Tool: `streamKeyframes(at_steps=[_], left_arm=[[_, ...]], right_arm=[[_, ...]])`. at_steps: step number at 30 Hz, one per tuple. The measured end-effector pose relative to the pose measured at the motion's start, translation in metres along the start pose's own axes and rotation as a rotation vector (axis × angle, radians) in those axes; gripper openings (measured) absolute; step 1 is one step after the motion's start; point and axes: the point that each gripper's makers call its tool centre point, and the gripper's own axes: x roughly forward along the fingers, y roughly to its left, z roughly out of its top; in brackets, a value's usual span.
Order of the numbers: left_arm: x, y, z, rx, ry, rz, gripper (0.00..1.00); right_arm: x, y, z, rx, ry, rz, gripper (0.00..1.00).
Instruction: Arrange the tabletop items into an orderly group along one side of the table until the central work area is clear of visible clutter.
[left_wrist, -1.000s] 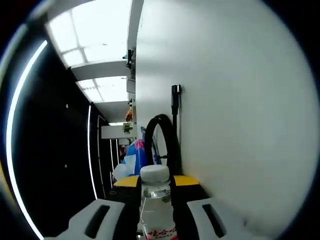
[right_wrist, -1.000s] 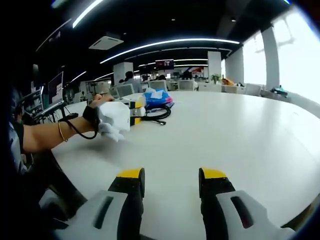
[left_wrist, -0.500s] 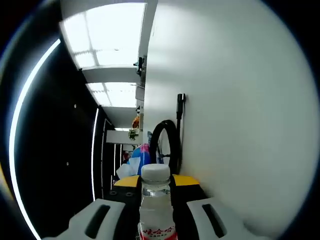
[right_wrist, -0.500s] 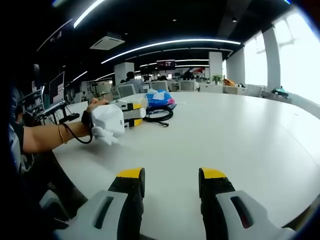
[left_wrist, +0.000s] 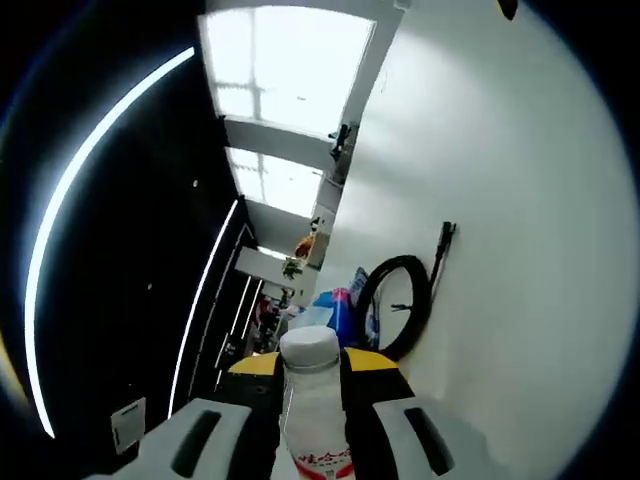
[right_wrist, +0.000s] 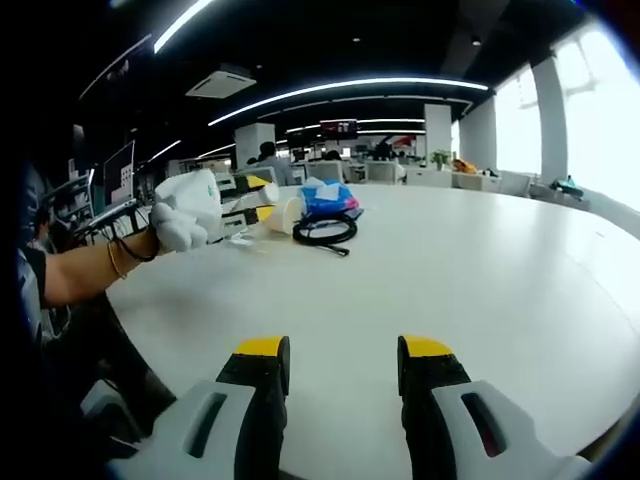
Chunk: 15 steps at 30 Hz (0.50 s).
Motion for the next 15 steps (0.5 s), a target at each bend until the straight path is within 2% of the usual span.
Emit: streamKeyframes(at_steps=[1,10,15], left_arm=[[-0.001,0.001,0.000,-0.009,0.000,0.001,0.20],[-0.015,0.047,-0.025,-0.323,0.051,0.006,0.20],[-0.018,0.061,-0.038,-0.395,0.060,0.019,0.20]], right_arm=[[0.001,0.002,0.001,-0.002,0.000,0.004,0.41],[0.004,0.011,0.004,-0.028,0.008,0.020,0.41],[0.004,0.016,0.005,-0.039,0.008,0.024,0.41]])
